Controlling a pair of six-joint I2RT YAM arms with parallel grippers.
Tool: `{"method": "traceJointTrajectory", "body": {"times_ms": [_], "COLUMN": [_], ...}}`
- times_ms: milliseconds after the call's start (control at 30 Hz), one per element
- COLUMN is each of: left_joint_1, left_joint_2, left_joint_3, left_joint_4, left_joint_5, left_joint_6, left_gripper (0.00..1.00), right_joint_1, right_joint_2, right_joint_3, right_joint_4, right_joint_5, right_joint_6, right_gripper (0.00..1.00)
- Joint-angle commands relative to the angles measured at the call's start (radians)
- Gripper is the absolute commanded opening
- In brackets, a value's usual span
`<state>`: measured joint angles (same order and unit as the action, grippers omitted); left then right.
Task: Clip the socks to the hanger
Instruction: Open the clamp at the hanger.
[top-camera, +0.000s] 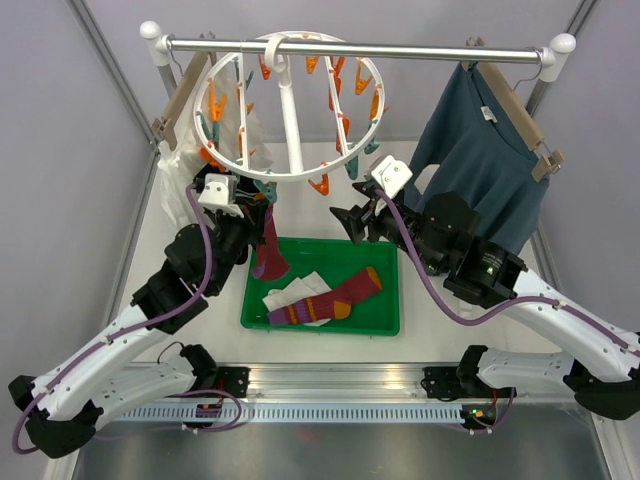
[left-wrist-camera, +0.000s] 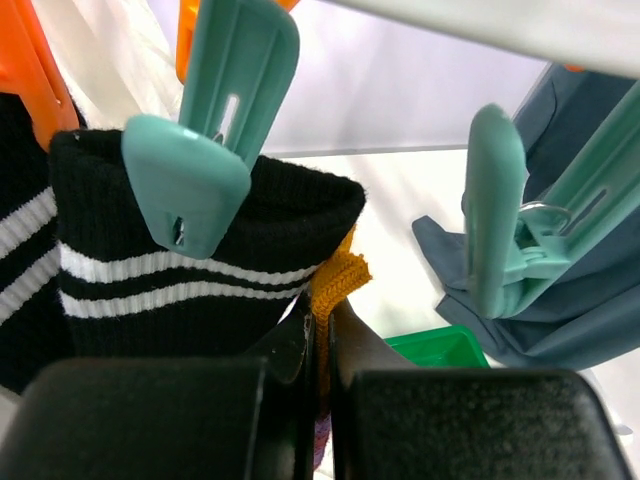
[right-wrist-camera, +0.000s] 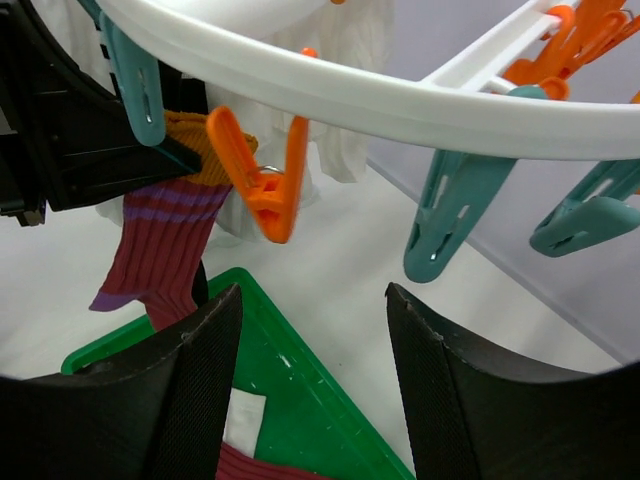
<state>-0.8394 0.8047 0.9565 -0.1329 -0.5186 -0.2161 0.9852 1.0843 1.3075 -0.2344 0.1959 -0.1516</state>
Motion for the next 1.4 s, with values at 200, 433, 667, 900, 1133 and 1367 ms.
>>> {"method": "traceJointTrajectory", "body": {"times_ms": [200,433,667,900,1133,1367], "left_joint_1": [-0.001,-0.001,-0.001,-0.001,-0.001,-0.001], "left_joint_2": [-0.015,-0.022,-0.025,-0.021,-0.018,-0.027], "left_joint_3": [0.044,0.048,0.048,0.048,0.047,0.048], "left_joint_4": [0.01,0.004,0.006,0.009,0.009,0.004], "left_joint_5": [0.022,0.026,0.031,0.038,0.046,0.045], "left_joint_6": [-0.002,0.014,0.015,0.017,0.017,0.026], "left_gripper": [0.02,0.02,0.02,0.02,0.02,0.02], "right_joint_1": [0.004,0.021,0.023,0.049,0.122,0.125], "right_joint_2": [-0.03,-0.041,-0.006,0.023,0.063,0.092], "right_joint_3": [-0.095,-0.119,-0.085,-0.071,-0.065,-0.037], "right_joint_4": [0.223,0.299,0.314,0.352,0.411,0.445], "right_joint_5": [-0.03,0.054,0.053,0.069,0.183,0.231], "right_joint_6": [0.014,-0.028,-0.042,-0.054,-0.103,-0.117], "right_gripper": [0.64,0.64,0.66,0.68,0.7,0.7]}}
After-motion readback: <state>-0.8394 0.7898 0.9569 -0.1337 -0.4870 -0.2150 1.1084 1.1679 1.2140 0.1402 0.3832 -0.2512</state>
